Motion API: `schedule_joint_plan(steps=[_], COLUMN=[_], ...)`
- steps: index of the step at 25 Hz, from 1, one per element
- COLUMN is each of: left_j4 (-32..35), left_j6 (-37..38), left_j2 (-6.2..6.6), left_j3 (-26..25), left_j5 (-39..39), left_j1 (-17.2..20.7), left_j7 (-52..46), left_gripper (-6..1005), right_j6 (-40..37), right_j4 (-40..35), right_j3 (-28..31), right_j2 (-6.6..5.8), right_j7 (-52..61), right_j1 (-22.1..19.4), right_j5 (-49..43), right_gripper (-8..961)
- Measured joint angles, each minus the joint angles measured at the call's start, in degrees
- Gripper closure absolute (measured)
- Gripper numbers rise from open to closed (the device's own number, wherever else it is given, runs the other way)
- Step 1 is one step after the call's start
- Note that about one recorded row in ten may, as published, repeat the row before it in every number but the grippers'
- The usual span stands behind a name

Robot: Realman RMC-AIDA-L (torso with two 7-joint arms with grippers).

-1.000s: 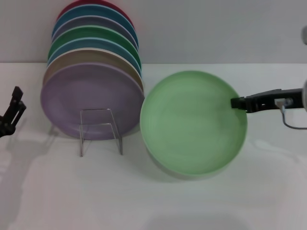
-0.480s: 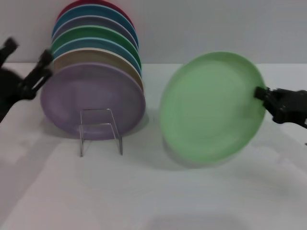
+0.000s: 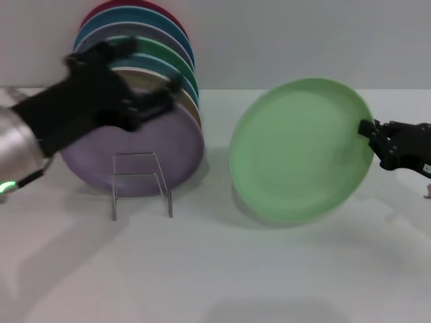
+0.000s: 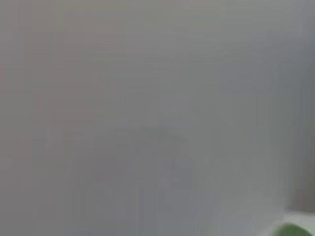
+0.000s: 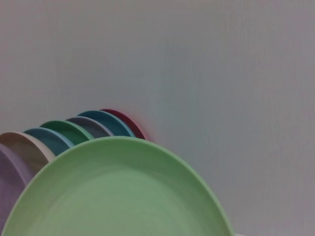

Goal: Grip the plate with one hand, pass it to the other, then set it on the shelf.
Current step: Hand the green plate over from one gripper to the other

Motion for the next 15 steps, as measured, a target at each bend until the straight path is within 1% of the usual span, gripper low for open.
schedule_joint_plan(steps=[1,3,4,5,7,8,9,10,11,12,13,14,15], left_j4=[-3.60,-6.82,-10.83,-10.83,-14.07,-16.11,-16.87,-16.87,-17.39,-17.48,-17.46,-16.64,-16.64], left_j6=[-5.56,-11.49,-20.65,-20.65,-29.02,-35.50,-38.37,-38.37,-41.49,-43.53,-45.96,-50.25,-50.25], left_j2=[0.72,0.62,-0.86,-0.86,-3.03,-5.83,-7.60,-7.60,-10.23,-12.47,-15.27,-20.35,-20.35], left_j3=[0.54,0.94,1.01,1.01,0.91,0.37,-0.35,-0.35,-1.79,-3.27,-5.21,-9.66,-9.66], left_j5=[0.00,-0.02,-0.08,-0.08,-0.36,-1.53,-2.71,-2.71,-4.61,-6.39,-8.72,-13.42,-13.42], left_j1=[-1.00,-1.77,-2.83,-2.83,-3.85,-4.48,-4.53,-4.53,-4.22,-3.81,-3.30,-2.24,-2.24], left_j7=[0.21,1.18,3.91,3.91,7.51,12.06,15.11,15.11,20.30,24.21,29.29,38.43,38.43], left_gripper=[260,261,262,262,263,264,264,265,265,266,266,267,267], right_j6=[-0.04,-0.04,0.32,0.32,0.71,0.86,1.01,1.01,1.11,1.34,1.53,2.27,2.27], right_j4=[-0.11,-0.15,-0.09,-0.09,-0.07,-0.07,-0.26,-0.26,-0.40,-0.48,-0.56,-0.97,-0.97], right_j3=[0.00,0.01,-0.04,-0.04,-0.37,-0.58,-0.67,-0.67,-0.68,-0.68,-0.69,-0.69,-0.69], right_j2=[-0.07,-0.15,-0.18,-0.18,-0.18,-0.19,-0.20,-0.20,-0.20,-0.19,-0.16,-0.08,-0.08], right_j7=[-0.02,-0.06,-0.60,-0.60,-1.71,-2.38,-3.09,-3.09,-3.34,-3.78,-4.14,-4.99,-4.99], right_j1=[0.38,1.10,1.67,1.67,1.97,2.09,2.15,2.15,2.15,2.10,2.02,1.74,1.74], right_j5=[0.00,-0.17,-0.42,-0.42,-0.52,-0.59,-0.79,-0.79,-1.02,-1.32,-1.53,-1.71,-1.71], right_gripper=[931,931,931,931,931,930,930,930,930,930,930,930,930])
